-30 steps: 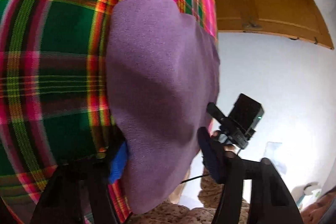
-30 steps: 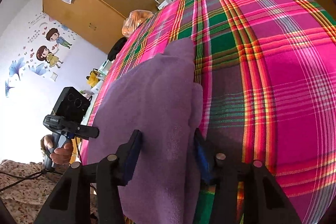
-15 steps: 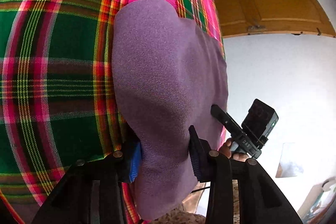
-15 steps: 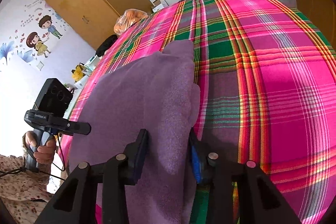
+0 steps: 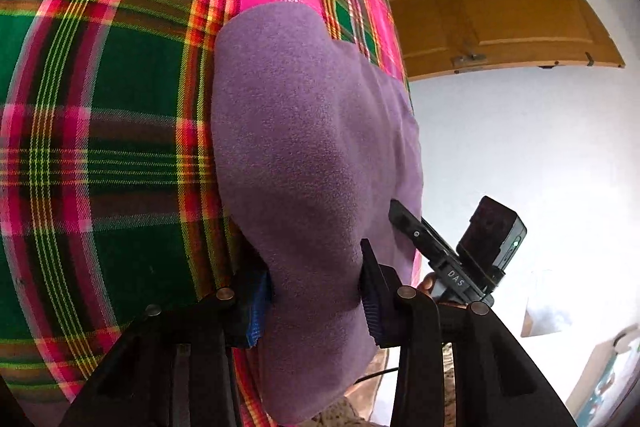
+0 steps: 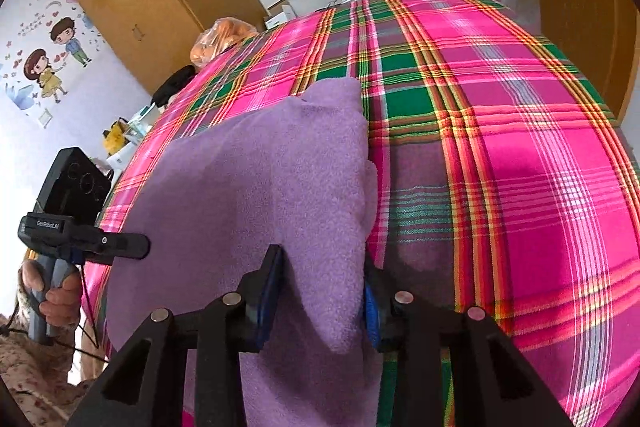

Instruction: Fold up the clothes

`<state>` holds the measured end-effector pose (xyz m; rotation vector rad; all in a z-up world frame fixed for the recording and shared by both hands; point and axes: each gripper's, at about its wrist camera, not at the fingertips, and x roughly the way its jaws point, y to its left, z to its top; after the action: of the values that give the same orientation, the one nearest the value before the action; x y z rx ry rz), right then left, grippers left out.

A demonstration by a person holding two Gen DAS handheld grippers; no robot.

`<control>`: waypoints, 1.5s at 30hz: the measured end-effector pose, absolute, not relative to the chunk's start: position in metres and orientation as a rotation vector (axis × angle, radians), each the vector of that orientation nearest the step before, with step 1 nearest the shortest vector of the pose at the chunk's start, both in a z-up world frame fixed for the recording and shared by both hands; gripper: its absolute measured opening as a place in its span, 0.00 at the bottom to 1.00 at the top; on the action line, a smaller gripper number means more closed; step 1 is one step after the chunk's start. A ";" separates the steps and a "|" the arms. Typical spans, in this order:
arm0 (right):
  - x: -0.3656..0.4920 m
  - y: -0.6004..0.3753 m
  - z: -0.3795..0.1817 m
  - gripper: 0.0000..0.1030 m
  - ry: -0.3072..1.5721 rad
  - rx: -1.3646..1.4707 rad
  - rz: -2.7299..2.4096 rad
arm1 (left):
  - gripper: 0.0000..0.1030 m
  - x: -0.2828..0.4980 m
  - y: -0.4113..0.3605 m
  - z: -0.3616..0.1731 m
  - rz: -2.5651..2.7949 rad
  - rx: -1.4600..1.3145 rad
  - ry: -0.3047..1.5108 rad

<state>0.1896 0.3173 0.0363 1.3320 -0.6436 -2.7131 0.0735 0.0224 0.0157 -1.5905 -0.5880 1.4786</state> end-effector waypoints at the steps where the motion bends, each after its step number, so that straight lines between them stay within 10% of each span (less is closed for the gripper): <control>1: 0.190 0.317 0.037 0.31 -0.662 1.329 -2.714 | 0.39 0.074 0.021 0.016 1.480 -1.587 -0.591; 45: 0.032 0.211 0.069 0.21 -0.662 1.198 -2.590 | 0.37 -0.025 -0.115 0.065 1.836 -1.526 -0.662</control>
<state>0.0323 0.2107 0.0691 1.1981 -0.6615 -2.5895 -0.0252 -0.1154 0.0649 -1.5259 -0.6624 1.8362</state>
